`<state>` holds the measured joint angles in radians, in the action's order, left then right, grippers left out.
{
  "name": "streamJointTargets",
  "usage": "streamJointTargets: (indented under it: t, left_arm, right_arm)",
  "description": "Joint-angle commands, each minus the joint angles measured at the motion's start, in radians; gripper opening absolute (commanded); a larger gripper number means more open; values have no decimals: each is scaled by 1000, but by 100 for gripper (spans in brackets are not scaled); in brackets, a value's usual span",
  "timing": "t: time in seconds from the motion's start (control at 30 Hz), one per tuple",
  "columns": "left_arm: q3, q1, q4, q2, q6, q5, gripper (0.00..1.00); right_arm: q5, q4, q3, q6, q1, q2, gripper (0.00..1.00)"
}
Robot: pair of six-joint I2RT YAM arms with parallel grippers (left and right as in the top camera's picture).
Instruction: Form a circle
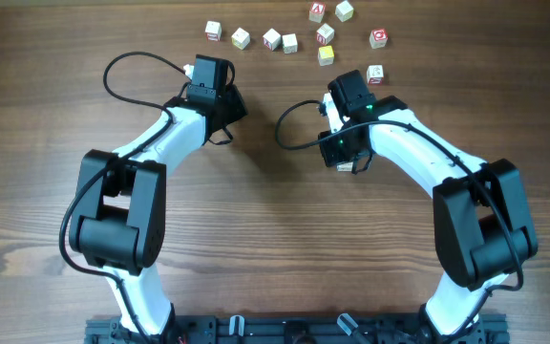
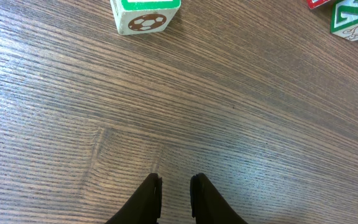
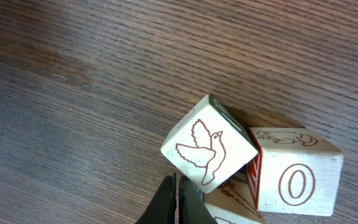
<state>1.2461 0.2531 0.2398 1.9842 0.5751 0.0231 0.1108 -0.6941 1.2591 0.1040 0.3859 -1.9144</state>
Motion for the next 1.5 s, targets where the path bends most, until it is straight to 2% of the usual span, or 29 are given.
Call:
streamJointTargets:
  t: [0.0,0.13,0.3,0.4,0.53,0.67,0.77,0.87,1.03,1.07,1.1,1.13,1.17,1.2,1.23,1.27,1.3,1.47]
  left_arm:
    - [1,-4,1,9,10,-14,21]
    - [1,-4,1,9,10,-14,21]
    - [1,-3,13,-19,10,-13,11]
    - [1,-2,44,-106,5,-14,9]
    - [1,15,84,-257,-37,-56,8]
    - [1,82,136,-401,-48,-232,6]
    - [1,180,185,-516,-48,-416,4]
    - [1,313,255,-619,-55,-608,4]
    - [1,541,391,-782,-54,-773,4]
    - [1,582,422,-809,-46,-805,4]
    - [1,635,461,-837,-37,-860,4]
    - [1,682,488,-852,-36,-911,5]
    - [1,735,516,-864,-36,-969,9]
    - [1,772,528,-869,-37,-1009,20]
    - [1,810,535,-869,-48,-1038,54]
    - [1,833,541,-869,-51,-1051,85]
    - [1,842,544,-869,-51,-1049,100]
    - [1,843,544,-867,-50,-1041,100]
  right_arm:
    - [21,1,-9,6,4,-19,4]
    - [166,-35,8,-29,4,-18,4]
    - [175,-91,50,-27,2,89,5]
    - [82,-92,52,-15,-11,229,5]
    - [-160,-82,52,11,-19,436,5]
    - [-208,-87,52,19,-19,559,5]
    - [-212,-94,52,35,-19,636,5]
    - [-323,-118,52,79,-19,748,4]
    - [-459,-190,52,135,-19,1001,6]
    - [-462,-190,52,135,-19,1051,11]
    - [-470,-187,52,135,-19,1096,26]
    - [-473,-177,52,135,-19,1127,47]
    - [-478,-164,52,135,-19,1154,61]
    - [-478,-142,52,135,-19,1179,73]
    - [-478,-116,52,135,-19,1193,99]
    - [-478,-87,52,135,-19,1199,99]
    - [-477,-51,52,136,-19,1199,100]
    - [-477,21,51,135,-19,1151,99]
